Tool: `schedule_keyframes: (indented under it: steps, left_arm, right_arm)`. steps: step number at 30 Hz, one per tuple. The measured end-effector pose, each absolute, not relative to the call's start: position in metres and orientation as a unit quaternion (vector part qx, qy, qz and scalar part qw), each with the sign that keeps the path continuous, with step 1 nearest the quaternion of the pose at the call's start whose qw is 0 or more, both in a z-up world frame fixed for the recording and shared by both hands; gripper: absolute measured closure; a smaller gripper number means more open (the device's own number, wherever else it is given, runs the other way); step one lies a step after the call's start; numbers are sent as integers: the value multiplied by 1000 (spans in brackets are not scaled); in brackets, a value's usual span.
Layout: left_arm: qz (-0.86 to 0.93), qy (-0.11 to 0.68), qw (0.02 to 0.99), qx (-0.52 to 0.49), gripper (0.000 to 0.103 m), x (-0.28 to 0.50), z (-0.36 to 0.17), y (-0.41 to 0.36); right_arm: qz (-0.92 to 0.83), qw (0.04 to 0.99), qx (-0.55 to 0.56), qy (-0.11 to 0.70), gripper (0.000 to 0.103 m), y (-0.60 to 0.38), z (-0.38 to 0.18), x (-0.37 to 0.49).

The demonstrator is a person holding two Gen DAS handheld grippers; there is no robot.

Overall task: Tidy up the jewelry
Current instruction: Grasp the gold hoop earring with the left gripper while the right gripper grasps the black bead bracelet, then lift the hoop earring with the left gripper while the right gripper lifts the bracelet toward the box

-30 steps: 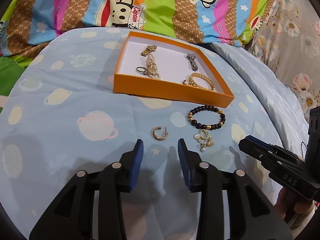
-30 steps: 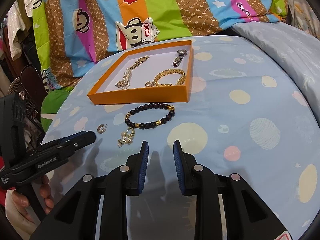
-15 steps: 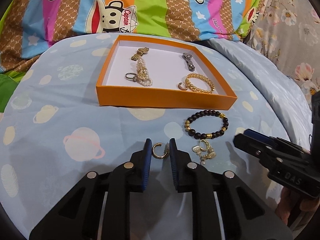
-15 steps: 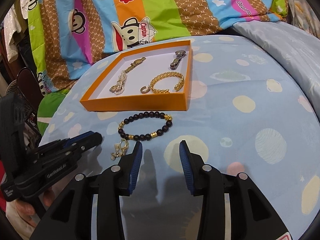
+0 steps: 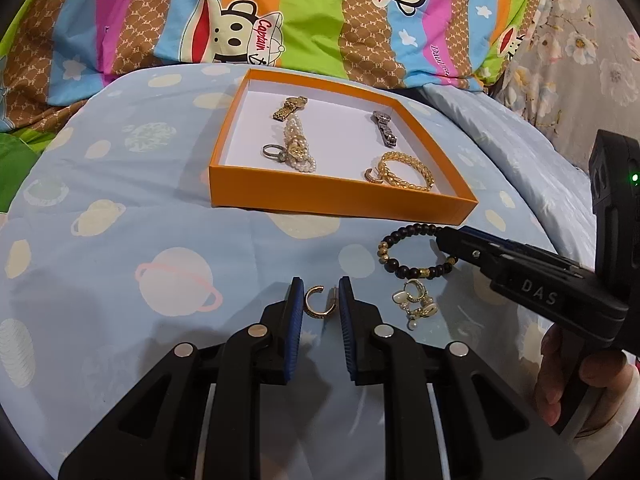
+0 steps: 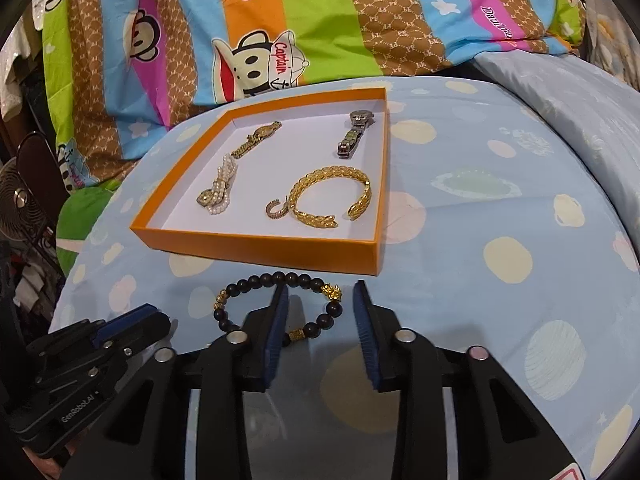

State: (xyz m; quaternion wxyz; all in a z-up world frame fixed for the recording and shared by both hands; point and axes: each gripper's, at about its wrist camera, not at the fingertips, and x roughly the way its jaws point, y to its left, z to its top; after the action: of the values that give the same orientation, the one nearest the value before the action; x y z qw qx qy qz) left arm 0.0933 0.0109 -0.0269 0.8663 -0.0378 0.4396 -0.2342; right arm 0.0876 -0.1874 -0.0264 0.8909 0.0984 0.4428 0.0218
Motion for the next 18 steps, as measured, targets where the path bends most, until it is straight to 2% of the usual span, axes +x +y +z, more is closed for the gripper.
schedule_keyframes:
  steps: [5,18]
  left_arm:
    - [-235,440,866,-39,86,94,-27,11]
    - [-239,432,869,-43,86,90,-21,14]
  right_arm:
    - [15,893,88,441,95,-187,-28,88]
    - [18,913,73,401,96,-187,1,68]
